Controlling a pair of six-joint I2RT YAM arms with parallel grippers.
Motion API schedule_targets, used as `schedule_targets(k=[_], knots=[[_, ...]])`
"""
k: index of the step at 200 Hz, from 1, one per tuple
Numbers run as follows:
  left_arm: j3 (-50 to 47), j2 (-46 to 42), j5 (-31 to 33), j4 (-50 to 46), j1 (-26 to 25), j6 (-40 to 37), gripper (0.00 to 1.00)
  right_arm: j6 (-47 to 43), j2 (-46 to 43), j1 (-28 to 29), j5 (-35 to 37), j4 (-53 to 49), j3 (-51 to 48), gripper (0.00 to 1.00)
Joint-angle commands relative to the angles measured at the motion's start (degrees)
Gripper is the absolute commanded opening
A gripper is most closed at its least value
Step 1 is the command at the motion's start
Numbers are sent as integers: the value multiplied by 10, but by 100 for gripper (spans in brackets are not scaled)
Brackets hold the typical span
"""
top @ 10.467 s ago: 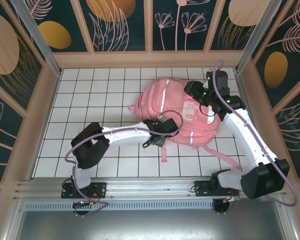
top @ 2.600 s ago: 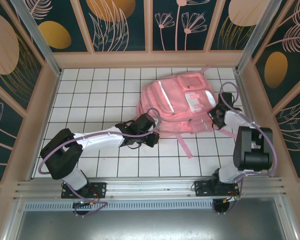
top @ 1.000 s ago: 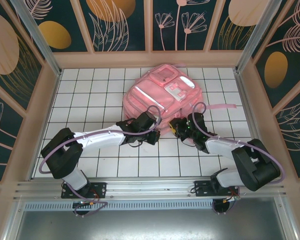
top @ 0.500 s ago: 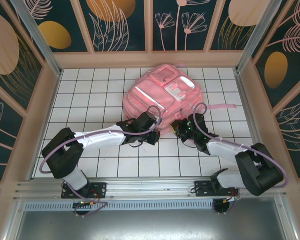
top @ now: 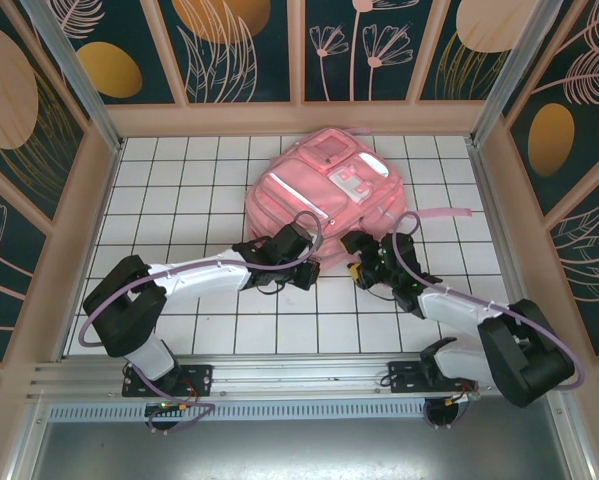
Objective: Pack books, pencil case, and school supplies into a backpack
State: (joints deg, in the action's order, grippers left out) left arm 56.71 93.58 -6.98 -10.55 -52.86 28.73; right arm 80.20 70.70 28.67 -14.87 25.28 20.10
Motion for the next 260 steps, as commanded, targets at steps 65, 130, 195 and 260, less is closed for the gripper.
schedule_targets(k=[65,130,195,260], knots=[[14,-8,-22,15,-3,3,0,19,113,7,-3,145,37,62],[10,-12,-5,1,-3,0,0,2,83,7,24,80,44,0],[-2,-5,38,-26,-2,0,0,-32,21,-4,56,-48,50,0],[-6,-17,46,-37,7,4,0,-50,-2,-23,64,-94,49,0]])
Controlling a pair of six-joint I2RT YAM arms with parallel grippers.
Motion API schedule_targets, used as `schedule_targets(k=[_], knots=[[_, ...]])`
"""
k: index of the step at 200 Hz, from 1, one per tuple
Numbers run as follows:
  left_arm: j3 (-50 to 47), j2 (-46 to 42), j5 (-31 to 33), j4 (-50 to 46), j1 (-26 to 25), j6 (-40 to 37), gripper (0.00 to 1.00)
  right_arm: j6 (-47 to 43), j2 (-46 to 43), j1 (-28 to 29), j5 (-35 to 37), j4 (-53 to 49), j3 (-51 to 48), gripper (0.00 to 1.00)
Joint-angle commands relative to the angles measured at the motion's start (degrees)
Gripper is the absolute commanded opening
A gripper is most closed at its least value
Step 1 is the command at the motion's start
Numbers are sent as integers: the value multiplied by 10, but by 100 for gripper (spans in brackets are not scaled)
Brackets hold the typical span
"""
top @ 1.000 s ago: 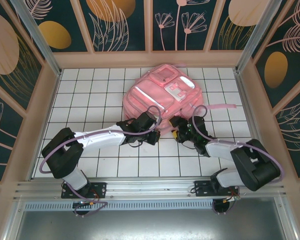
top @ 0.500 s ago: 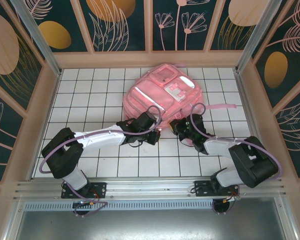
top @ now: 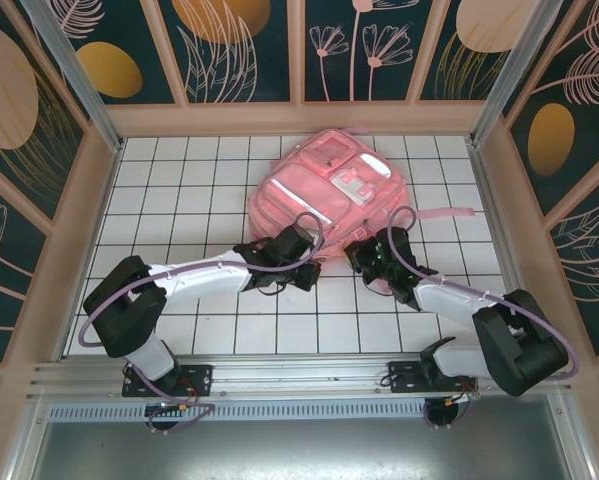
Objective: Pack books, pencil case, and school supplies into a backpack
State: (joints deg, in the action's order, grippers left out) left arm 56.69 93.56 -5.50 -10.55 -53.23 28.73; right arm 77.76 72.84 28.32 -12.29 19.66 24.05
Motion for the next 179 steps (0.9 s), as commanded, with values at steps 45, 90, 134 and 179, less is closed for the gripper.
schedule_targets(k=[45,90,134,179], knots=[[-23,-30,29,-46,11,11,0,-34,-29,-27,42,-52,11,0],[8,-29,-32,-69,15,26,0,-55,-26,-26,38,-68,30,0],[24,-10,-164,-57,46,69,0,-98,-12,-25,35,-122,65,0],[19,-17,-202,-53,87,78,0,-110,-13,-25,32,-131,64,0]])
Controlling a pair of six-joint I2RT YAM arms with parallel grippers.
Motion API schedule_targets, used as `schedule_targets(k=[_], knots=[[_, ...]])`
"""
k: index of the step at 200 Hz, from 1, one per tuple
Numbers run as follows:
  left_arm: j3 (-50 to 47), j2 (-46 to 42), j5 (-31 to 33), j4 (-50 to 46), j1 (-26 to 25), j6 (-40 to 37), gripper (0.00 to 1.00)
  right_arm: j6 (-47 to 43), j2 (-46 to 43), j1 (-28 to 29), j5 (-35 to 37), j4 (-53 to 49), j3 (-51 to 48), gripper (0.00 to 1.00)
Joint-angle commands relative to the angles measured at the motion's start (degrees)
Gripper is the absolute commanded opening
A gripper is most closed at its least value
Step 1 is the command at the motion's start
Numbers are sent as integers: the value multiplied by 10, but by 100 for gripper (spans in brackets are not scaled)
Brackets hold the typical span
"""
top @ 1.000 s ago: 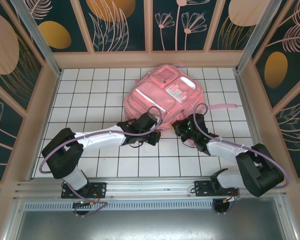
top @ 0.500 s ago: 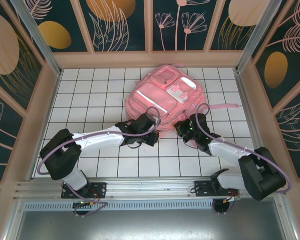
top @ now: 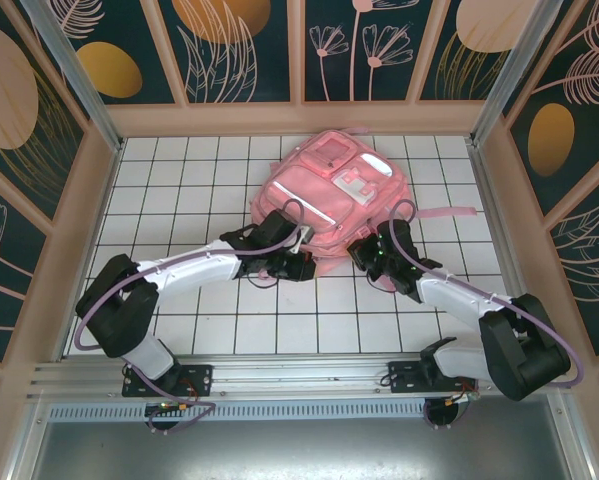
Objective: Pack books, pencil case, and school supplies into a backpack
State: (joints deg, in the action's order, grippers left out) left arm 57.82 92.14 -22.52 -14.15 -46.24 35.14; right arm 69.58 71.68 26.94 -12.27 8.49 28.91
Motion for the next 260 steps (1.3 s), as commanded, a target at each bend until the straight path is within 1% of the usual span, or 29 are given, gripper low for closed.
schedule_targets(k=[1,38,56,61,69,93,113,141,146,186,205,247,260], knots=[[8,-2,-31,-17,17,13,0,-28,-1,-11,31,-19,16,0],[12,14,-11,-35,18,-8,0,-48,-2,-11,31,-33,27,0],[9,9,-25,-26,18,-19,0,-56,-1,-10,20,-27,31,0],[9,7,-25,-23,18,-20,3,-57,1,-9,17,-26,33,0],[8,4,-24,-15,18,-20,6,-56,3,-9,11,-21,33,0],[5,14,-14,4,18,-18,9,-42,8,-1,-10,10,31,0],[-6,18,-8,27,18,-13,12,-33,12,5,-18,16,36,0],[-17,7,-1,61,18,-7,14,-27,5,5,-20,19,36,0],[-33,5,-1,66,18,-5,14,-26,4,5,-21,19,36,0],[-69,-9,-6,126,18,13,17,-19,5,5,-25,22,37,0],[-90,-17,-11,162,18,22,14,-18,6,6,-25,22,37,0],[-99,-43,-5,187,18,15,0,-21,8,6,-22,18,38,0],[-102,-55,5,187,18,13,0,-26,9,6,-18,10,40,0]])
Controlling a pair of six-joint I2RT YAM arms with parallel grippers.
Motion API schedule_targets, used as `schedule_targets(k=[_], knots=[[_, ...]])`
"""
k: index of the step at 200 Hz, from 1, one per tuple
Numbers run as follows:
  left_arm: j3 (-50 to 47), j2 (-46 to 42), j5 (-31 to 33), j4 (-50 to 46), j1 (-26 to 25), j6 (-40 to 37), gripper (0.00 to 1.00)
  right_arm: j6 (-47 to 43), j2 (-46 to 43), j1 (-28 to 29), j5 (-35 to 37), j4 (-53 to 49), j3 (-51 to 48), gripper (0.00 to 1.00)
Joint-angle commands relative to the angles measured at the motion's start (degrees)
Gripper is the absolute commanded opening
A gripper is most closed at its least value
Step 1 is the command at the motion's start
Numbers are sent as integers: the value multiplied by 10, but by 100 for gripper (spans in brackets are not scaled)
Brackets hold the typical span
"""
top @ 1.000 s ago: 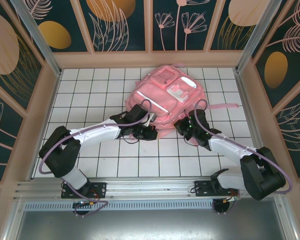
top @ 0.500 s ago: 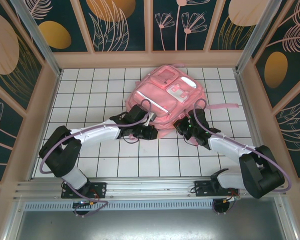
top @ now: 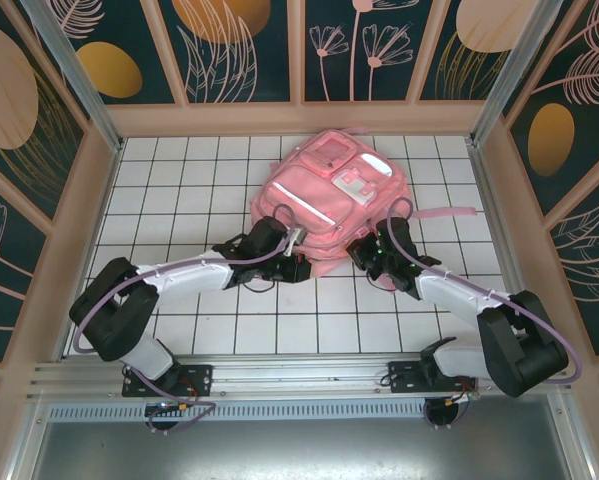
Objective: Pack books, pencil case, and school supplies into a backpack
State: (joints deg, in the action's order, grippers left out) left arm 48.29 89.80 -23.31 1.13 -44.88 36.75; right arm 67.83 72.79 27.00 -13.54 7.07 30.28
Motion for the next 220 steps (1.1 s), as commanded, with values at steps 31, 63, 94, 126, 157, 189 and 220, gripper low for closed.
schedule_targets(k=[31,63,94,126,157,189,220], knots=[[-15,-53,21,29,4,-11,0,-19,-4,4,3,7,32,0],[-31,-64,24,34,5,-10,0,-25,-6,4,6,2,30,0],[-41,-73,33,47,5,12,0,-27,-7,3,-3,9,28,0],[-89,-84,12,114,25,96,43,-33,-17,3,-29,30,23,0],[-117,-105,11,141,48,143,56,-47,-26,2,-41,34,17,0],[-139,-107,-19,196,71,175,59,-46,-22,2,-67,71,7,0],[-144,-69,-53,268,71,205,54,-46,-15,4,-84,86,7,0]])
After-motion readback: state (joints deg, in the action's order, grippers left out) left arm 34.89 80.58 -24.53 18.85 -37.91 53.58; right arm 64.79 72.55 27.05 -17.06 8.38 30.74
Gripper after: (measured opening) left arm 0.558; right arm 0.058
